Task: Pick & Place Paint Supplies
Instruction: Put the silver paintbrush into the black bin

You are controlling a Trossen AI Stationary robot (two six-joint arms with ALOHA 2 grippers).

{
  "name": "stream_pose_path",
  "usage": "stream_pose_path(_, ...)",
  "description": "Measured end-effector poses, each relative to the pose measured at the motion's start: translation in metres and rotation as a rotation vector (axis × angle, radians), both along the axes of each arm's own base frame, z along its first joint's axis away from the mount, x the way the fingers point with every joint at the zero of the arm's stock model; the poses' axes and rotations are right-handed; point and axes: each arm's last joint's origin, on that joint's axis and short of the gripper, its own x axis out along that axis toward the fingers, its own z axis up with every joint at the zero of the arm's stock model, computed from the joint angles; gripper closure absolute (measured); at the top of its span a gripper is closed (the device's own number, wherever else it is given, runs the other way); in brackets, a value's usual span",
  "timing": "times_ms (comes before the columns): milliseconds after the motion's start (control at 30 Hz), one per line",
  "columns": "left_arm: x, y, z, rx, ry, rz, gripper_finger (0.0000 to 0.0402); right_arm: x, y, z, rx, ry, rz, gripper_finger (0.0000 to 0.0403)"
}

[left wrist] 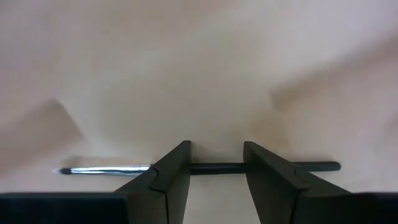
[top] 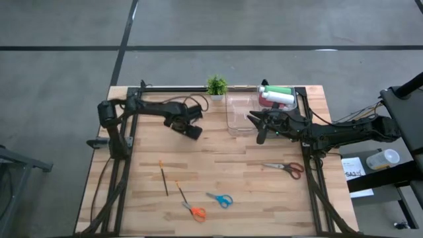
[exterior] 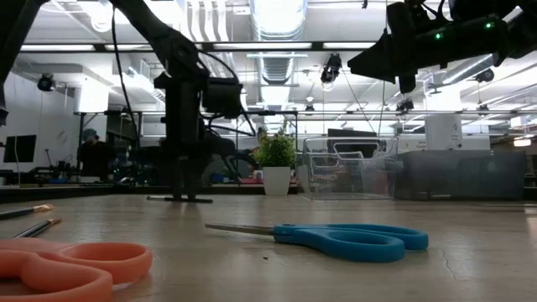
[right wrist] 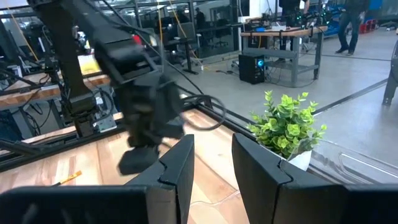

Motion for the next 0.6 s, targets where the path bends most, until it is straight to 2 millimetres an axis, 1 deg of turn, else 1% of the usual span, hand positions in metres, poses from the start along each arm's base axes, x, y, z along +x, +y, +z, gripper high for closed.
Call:
stream_pose_path(233, 0.013, -0.051, 0.000, -0.010, 0.000, 0.007, 0.0247, 0.000, 0.000, 0.000, 0.000, 0.000, 0.000, 0.0296)
stream_pose_path(433, 0.019, -0.095, 0.001, -0.029, -0.017, 0.022, 0.0247, 0.000, 0.000, 0.000, 0.000, 0.000, 0.000, 0.0296)
stream_pose_path(600, 0.025, -0.133, 0.007, -0.143, -0.112, -0.080, 0.0247, 0.000, 0.000, 0.000, 0.000, 0.000, 0.000, 0.0296)
